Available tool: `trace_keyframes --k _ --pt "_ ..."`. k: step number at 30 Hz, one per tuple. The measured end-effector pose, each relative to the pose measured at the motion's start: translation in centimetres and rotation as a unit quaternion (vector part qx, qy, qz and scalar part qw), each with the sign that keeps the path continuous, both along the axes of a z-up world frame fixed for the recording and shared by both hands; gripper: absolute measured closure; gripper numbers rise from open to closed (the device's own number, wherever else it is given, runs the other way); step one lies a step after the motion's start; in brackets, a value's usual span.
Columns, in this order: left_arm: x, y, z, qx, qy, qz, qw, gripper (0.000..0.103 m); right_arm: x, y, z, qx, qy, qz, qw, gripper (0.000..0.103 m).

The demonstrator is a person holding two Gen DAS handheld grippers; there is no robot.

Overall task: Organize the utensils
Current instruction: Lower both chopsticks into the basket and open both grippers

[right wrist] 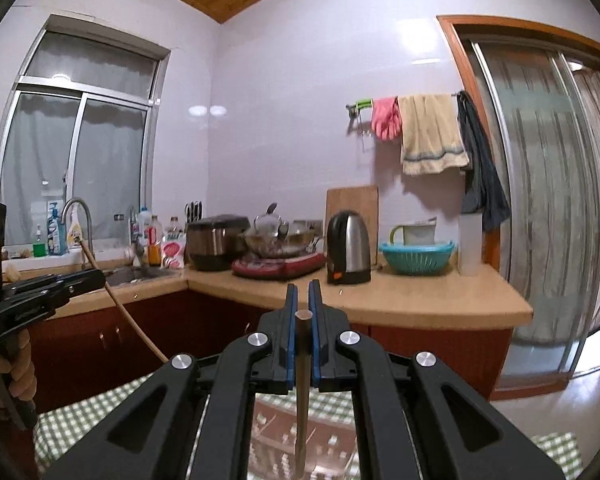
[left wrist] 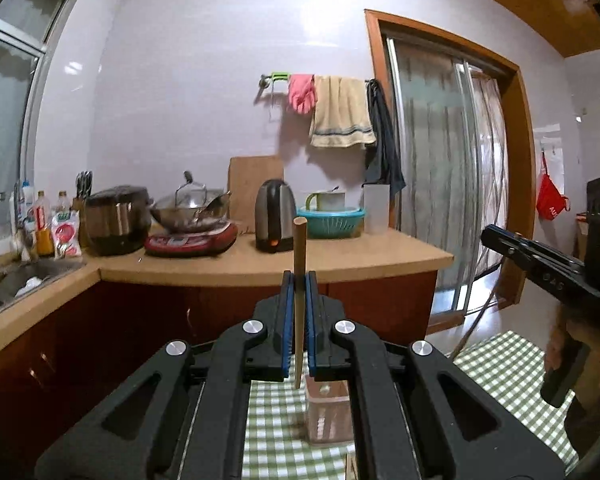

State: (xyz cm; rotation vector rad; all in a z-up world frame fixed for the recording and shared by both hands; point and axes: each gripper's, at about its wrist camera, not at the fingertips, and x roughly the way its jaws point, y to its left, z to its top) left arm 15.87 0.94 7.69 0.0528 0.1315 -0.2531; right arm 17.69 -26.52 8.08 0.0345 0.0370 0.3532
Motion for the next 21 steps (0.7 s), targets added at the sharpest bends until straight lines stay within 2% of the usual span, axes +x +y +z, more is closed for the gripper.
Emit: trace_keyframes --k 3,7,13,18,19,20,21 --pt "1.7 -0.9 0.0 -0.005 0.009 -0.013 0.9999 0.097 1.6 0.1 0.1 -0.005 -0.006 -0.009 1.0 0.097" --pt "3.8 -1.8 -1.5 -0.004 0.029 -0.023 0.9993 0.097 4.3 0.2 -1.1 0.0 0.011 -0.012 1.0 0.097" --pt "7.2 -2.8 -5.5 -0.005 0.075 -0.027 0.9968 0.097 7.7 0.4 -4.9 0.007 0.059 -0.015 0.998 0.097" --pt "10.2 -3.2 -9.2 0.0 0.129 -0.032 0.9912 0.097 9.7 0.8 -7.5 0.002 0.096 -0.013 0.995 0.097" --pt "10.7 -3.2 -9.9 0.003 0.141 -0.03 0.9895 0.094 9.9 0.9 -7.9 0.001 0.101 -0.014 0.995 0.097" --pt "10.9 -3.1 -10.3 0.003 0.144 -0.026 0.9892 0.091 10.1 0.9 -8.2 0.0 0.107 -0.014 0.994 0.092" --pt "11.1 -3.0 -10.6 0.003 0.148 -0.022 0.9887 0.074 10.4 0.8 -8.4 0.002 0.113 -0.014 0.994 0.085"
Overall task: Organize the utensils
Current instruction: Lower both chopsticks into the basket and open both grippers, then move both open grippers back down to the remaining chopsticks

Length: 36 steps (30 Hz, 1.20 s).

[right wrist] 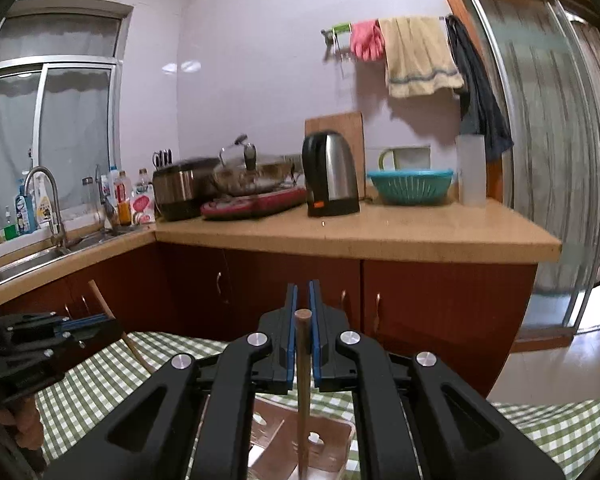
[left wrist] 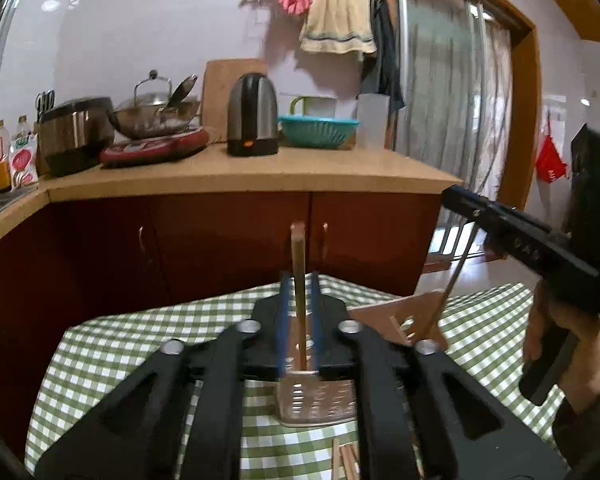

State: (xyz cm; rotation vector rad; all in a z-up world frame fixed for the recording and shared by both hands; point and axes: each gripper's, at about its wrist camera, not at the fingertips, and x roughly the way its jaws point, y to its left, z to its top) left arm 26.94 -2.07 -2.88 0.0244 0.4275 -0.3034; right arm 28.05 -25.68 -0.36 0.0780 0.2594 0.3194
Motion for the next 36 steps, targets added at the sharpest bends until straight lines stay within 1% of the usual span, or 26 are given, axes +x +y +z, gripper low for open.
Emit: trace_keyframes --k 1,2,3,5,6,7,8,10,11,16,19,21,23,25,26,29,36 --pt "0.0 0.2 -0.1 -0.003 0.003 0.003 1.0 0.054 0.1 -0.1 -0.1 0.002 0.002 -0.002 1.0 0.063" --pt "-0.1 0.6 -0.1 -0.011 0.003 0.007 0.9999 0.047 0.0 -0.2 -0.1 0.003 -0.001 -0.006 1.0 0.046" --pt "-0.1 0.9 0.1 -0.015 0.002 0.009 0.9998 0.044 -0.2 -0.3 0.1 0.004 -0.009 -0.013 1.0 0.044" --pt "-0.5 1.3 0.6 -0.016 -0.005 0.013 0.9998 0.042 -0.6 -0.4 0.6 -0.002 -0.018 -0.018 1.0 0.041" --pt "-0.7 1.5 0.9 -0.012 -0.011 0.019 0.9997 0.038 -1.0 -0.4 1.0 -0.008 -0.023 -0.021 0.999 0.039" --pt "-1.0 1.6 1.1 -0.01 -0.016 0.023 0.9996 0.035 -1.1 -0.6 1.2 -0.009 -0.026 -0.023 0.999 0.034" --pt "-1.3 1.7 1.4 -0.008 -0.022 0.028 0.9994 0.034 -1.7 -0.8 1.7 -0.009 -0.034 -0.027 0.999 0.033" --pt "-2.2 2.0 2.0 -0.003 -0.033 0.038 0.9987 0.026 -2.3 -1.1 2.2 -0.012 -0.04 -0.032 0.999 0.032" --pt "-2.7 2.1 2.3 -0.001 -0.04 0.045 0.9982 0.023 -3.1 -1.4 2.6 -0.014 -0.043 -0.039 0.998 0.03" --pt "-6.6 2.7 2.9 0.007 -0.07 0.066 0.9953 0.019 -6.6 -3.1 3.5 -0.016 -0.052 -0.061 0.997 0.028" --pt "-8.9 3.0 2.4 0.008 -0.072 0.075 0.9945 0.019 -9.3 -4.0 2.6 -0.021 -0.044 -0.073 0.996 0.028" --pt "-10.3 3.0 1.5 0.008 -0.07 0.08 0.9943 0.019 -11.3 -4.6 1.2 -0.02 -0.031 -0.08 0.996 0.028" --pt "-11.8 3.0 0.2 0.007 -0.057 0.082 0.995 0.019 -12.9 -4.7 -0.4 -0.026 -0.016 -0.088 0.996 0.028" --pt "-12.8 2.9 -1.1 0.01 -0.045 0.08 0.9957 0.019 -14.7 -4.7 -2.6 -0.035 0.007 -0.097 0.995 0.028" --pt "-13.5 2.9 -1.9 0.014 -0.042 0.083 0.9956 0.019 -15.1 -4.7 -3.2 -0.034 0.013 -0.098 0.994 0.028" --pt "-15.1 2.5 -4.1 0.032 -0.029 0.085 0.9954 0.019 -17.2 -4.5 -6.2 -0.036 0.041 -0.103 0.993 0.029" --pt "-18.7 2.1 -9.0 0.058 0.01 0.083 0.9948 0.019 -20.2 -3.9 -11.6 -0.051 0.098 -0.093 0.99 0.042"
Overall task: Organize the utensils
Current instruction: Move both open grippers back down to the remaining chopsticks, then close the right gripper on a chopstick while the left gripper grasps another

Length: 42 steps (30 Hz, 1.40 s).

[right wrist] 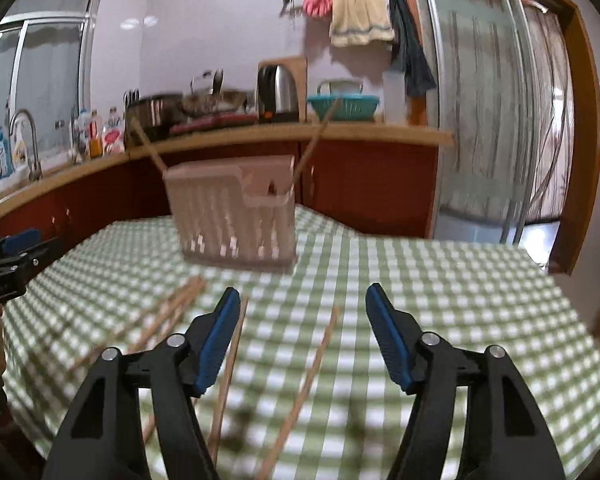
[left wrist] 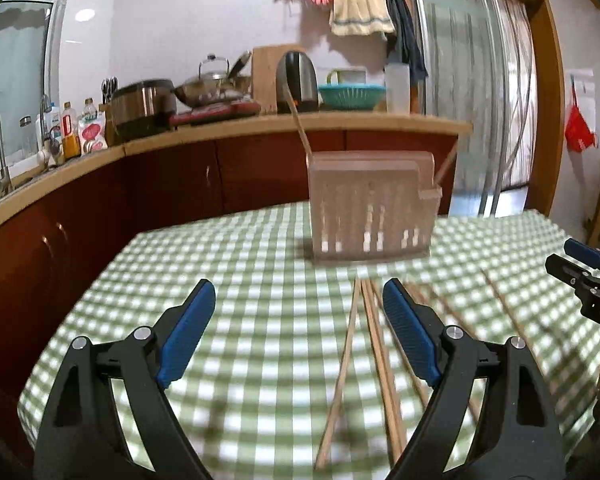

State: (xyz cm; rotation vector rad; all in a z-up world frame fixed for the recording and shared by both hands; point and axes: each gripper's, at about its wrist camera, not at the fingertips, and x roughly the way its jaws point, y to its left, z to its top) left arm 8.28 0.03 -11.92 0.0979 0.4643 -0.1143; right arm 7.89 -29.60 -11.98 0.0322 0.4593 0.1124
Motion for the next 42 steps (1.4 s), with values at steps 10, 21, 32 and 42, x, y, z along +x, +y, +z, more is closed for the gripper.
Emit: trace_keyframes --k 10,21,32,42 --pt "-2.2 0.1 -5.3 0.025 0.057 0.009 0.998 0.028 -3.5 0.8 -5.9 -0.004 0.066 0.02 0.998 0.05" --pt "-1.6 0.3 -8.8 0.019 0.125 0.005 0.9919 0.055 -3.8 0.6 -7.5 -0.006 0.093 0.027 0.995 0.052" --pt "-1.9 -0.3 -8.7 0.03 0.123 -0.008 0.9919 0.083 -4.4 0.0 -7.5 -0.033 0.091 0.016 0.995 0.071" --pt "-1.9 -0.1 -8.7 0.027 0.122 -0.008 0.9921 0.086 -6.2 -1.0 -7.7 -0.021 0.087 0.037 0.995 0.073"
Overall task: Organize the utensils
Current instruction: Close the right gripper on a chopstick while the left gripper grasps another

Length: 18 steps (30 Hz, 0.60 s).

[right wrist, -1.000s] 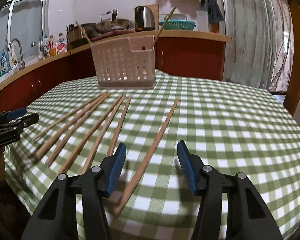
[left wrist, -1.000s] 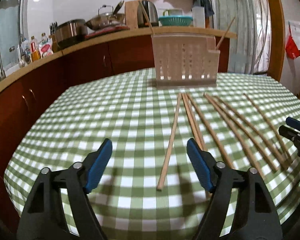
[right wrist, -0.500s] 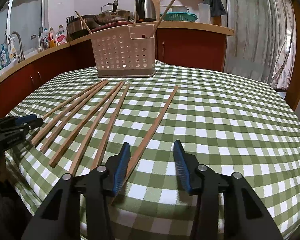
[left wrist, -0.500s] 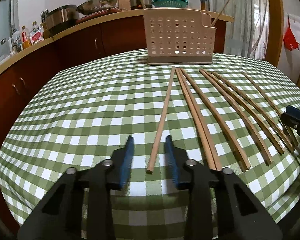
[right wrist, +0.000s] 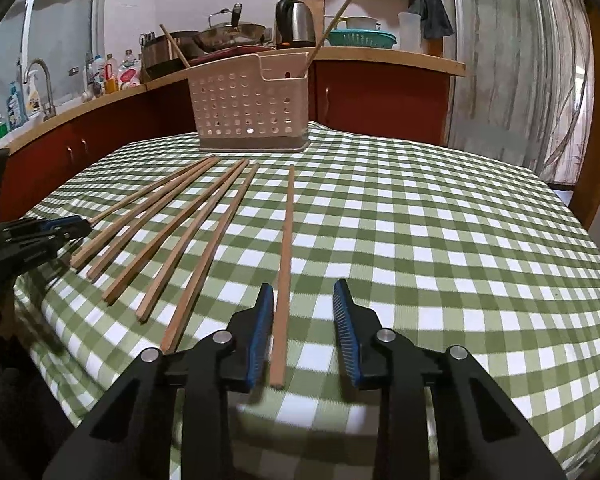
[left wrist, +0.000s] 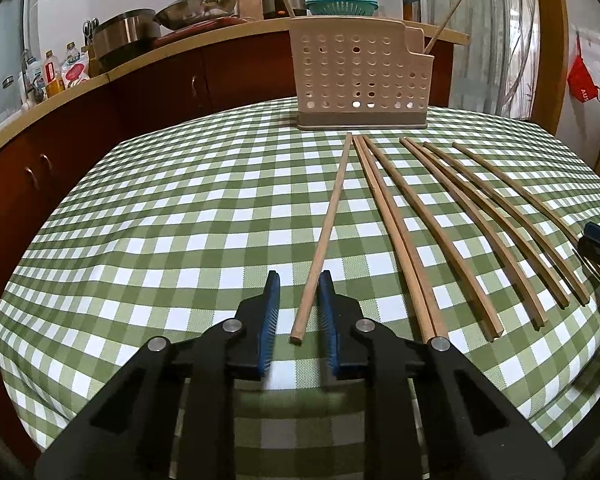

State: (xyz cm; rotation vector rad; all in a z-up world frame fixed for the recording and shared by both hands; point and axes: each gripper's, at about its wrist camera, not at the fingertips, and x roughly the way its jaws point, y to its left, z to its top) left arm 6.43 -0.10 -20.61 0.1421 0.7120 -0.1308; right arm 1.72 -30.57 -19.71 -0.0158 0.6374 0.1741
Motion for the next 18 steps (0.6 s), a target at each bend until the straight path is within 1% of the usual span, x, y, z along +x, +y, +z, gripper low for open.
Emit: trace_keyframes --k 2,4,8,11,18 --pt "-0.04 -0.15 0.0 0.002 -0.001 -0.004 1.0 0.091 -0.34 0.02 -0.09 0.0 0.002 0.007 1.0 0.079" --pt "-0.17 -0.4 -0.04 0.009 -0.004 -0.007 0.9999 0.093 -0.45 0.18 -0.22 0.0 0.006 0.013 1.0 0.085" --pt "-0.28 -0.55 -0.11 0.009 -0.005 -0.011 0.9999 0.096 -0.58 0.35 -0.23 0.001 0.006 0.021 1.0 0.094" --pt "-0.35 -0.68 -0.14 0.011 -0.006 -0.013 0.9998 0.096 -0.62 0.46 -0.17 0.0 0.005 0.022 1.0 0.096" --pt "-0.57 -0.69 0.18 0.003 -0.008 -0.013 0.9999 0.096 -0.69 0.38 0.51 0.004 -0.006 0.015 1.0 0.096"
